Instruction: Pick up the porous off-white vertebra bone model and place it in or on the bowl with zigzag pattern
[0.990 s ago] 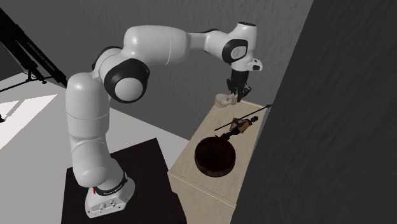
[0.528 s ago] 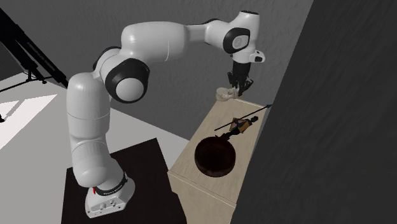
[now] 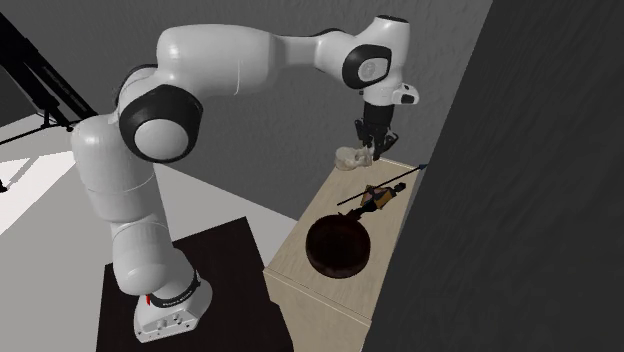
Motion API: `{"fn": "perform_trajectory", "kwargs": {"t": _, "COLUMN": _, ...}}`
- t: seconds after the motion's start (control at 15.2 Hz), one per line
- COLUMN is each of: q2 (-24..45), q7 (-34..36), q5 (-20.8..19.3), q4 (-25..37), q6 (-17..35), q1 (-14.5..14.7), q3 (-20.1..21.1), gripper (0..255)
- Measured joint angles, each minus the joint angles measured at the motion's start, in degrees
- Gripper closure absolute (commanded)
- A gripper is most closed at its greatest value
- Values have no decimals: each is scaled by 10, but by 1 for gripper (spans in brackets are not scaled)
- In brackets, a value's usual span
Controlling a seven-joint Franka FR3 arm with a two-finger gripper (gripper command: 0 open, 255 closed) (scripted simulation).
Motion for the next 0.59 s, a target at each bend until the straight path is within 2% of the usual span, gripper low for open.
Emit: {"fn": "perform_trajectory", "kwargs": {"t": 0.59, "q2": -139, "q7": -80, "q5": -12, "q4": -175, "q6": 41, "q1": -45, "q3": -40, "gripper": 255}}
